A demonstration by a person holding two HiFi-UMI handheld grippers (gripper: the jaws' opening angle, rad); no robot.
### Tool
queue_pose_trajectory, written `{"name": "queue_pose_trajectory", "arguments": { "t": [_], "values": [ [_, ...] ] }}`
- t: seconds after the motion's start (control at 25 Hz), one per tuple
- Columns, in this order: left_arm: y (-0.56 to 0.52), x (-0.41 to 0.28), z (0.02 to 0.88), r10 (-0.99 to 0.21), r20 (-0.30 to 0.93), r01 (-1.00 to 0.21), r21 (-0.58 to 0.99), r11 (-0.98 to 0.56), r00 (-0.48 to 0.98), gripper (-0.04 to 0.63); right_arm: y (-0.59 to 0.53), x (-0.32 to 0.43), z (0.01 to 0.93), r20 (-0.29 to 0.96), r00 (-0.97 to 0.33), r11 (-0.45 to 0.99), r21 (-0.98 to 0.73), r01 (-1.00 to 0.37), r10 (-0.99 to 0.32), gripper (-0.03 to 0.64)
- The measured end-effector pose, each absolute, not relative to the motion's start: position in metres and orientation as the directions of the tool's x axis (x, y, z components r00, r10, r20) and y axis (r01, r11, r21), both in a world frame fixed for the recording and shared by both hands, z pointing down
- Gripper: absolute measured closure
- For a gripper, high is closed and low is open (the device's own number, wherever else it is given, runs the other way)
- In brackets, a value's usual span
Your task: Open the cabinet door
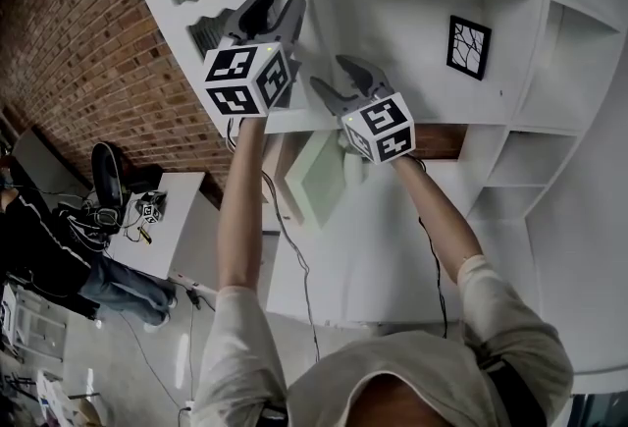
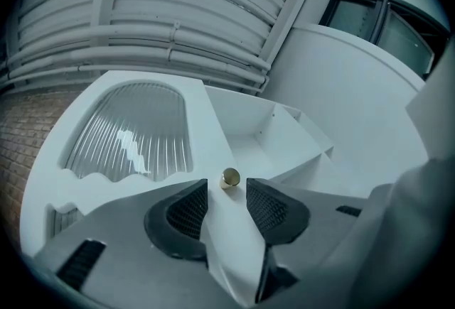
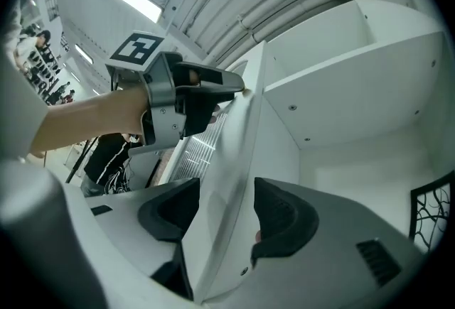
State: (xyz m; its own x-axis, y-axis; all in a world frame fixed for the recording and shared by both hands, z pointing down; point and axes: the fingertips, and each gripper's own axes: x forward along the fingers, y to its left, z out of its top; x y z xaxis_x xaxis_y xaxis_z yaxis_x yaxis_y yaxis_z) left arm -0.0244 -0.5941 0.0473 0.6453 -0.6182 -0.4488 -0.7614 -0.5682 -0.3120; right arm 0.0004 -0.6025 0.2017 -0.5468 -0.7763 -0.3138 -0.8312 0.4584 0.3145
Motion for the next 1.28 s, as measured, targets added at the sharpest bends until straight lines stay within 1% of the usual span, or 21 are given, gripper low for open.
{"name": "queue_pose_trajectory", "arguments": {
  "t": [0.08, 0.28, 0.4, 0.56, 0.92, 0.96, 1.0, 1.28],
  "values": [
    [-0.591, -0.025, 0.045, -0.608, -0.462, -0.759, -0.303, -0.576, 0.646, 0.426, -0.605, -0.003, 0.204, -0.306, -0.550, 0.463, 0.313, -0.829, -0.777, 0.379],
    [-0.594, -0.020, 0.041, -0.617, -0.458, -0.767, -0.341, -0.543, 0.640, 0.439, -0.614, -0.005, 0.208, -0.292, -0.536, 0.451, 0.310, -0.837, -0.792, 0.418],
    [-0.595, -0.018, 0.036, -0.624, -0.474, -0.783, -0.353, -0.511, 0.621, 0.495, -0.615, -0.004, 0.208, -0.303, -0.521, 0.443, 0.292, -0.848, -0.798, 0.431],
    [-0.594, -0.018, 0.034, -0.625, -0.482, -0.790, -0.368, -0.491, 0.613, 0.497, -0.615, -0.004, 0.206, -0.299, -0.520, 0.441, 0.295, -0.848, -0.800, 0.431],
    [-0.579, -0.024, 0.035, -0.602, -0.501, -0.782, -0.373, -0.499, 0.622, 0.499, -0.602, -0.009, 0.210, -0.310, -0.561, 0.501, 0.255, -0.827, -0.768, 0.418],
    [-0.577, -0.025, 0.034, -0.601, -0.502, -0.783, -0.374, -0.497, 0.622, 0.499, -0.600, -0.012, 0.212, -0.300, -0.570, 0.508, 0.263, -0.820, -0.765, 0.444],
    [-0.575, -0.026, 0.035, -0.601, -0.504, -0.784, -0.376, -0.494, 0.621, 0.500, -0.598, -0.015, 0.214, -0.292, -0.577, 0.512, 0.273, -0.815, -0.763, 0.449],
    [-0.555, -0.036, 0.036, -0.588, -0.516, -0.781, -0.385, -0.491, 0.623, 0.502, -0.578, -0.021, 0.215, -0.278, -0.585, 0.525, 0.265, -0.809, -0.762, 0.462]
  ]
}}
